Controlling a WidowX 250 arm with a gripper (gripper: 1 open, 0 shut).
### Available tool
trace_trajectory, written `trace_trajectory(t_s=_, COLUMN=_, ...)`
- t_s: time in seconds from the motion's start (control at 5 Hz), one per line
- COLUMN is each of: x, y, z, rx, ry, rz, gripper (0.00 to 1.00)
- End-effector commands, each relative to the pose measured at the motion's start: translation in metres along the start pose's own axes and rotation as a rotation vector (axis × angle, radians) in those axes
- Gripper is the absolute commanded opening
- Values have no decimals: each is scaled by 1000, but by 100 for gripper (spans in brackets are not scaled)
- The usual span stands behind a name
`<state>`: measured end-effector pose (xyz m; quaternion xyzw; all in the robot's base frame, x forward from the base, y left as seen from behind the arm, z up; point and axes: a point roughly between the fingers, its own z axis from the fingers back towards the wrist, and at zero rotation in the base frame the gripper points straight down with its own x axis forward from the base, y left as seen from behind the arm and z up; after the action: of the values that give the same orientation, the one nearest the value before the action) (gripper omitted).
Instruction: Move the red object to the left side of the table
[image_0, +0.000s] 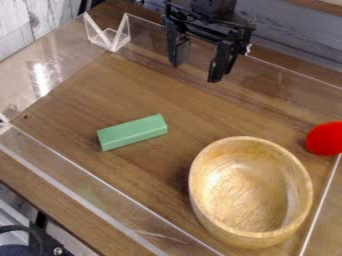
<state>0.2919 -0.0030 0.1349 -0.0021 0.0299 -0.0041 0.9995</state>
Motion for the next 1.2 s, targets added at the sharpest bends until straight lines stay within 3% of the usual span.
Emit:
trace_trajectory(t_s=0.0, x=-2, y=-7, z=-13, rx=-7, ry=36, rz=4, gripper=100)
trace_trajectory(t_s=0.2, x=-3, y=-27, z=-22, rx=-16, ry=58, rz=3, gripper=100)
trace_trajectory(t_s=0.4, x=-1, y=-63, z=-21, rx=-15, ry=53, rz=-10, gripper=100)
trace_trajectory(t_s=0.8, x=26, y=-151, z=-23, rx=-11, ry=16, rz=-63, gripper=100)
trace_trajectory(t_s=1.0, x=34, y=-154, z=-33, rx=-15, ry=1, rz=-71, gripper=100)
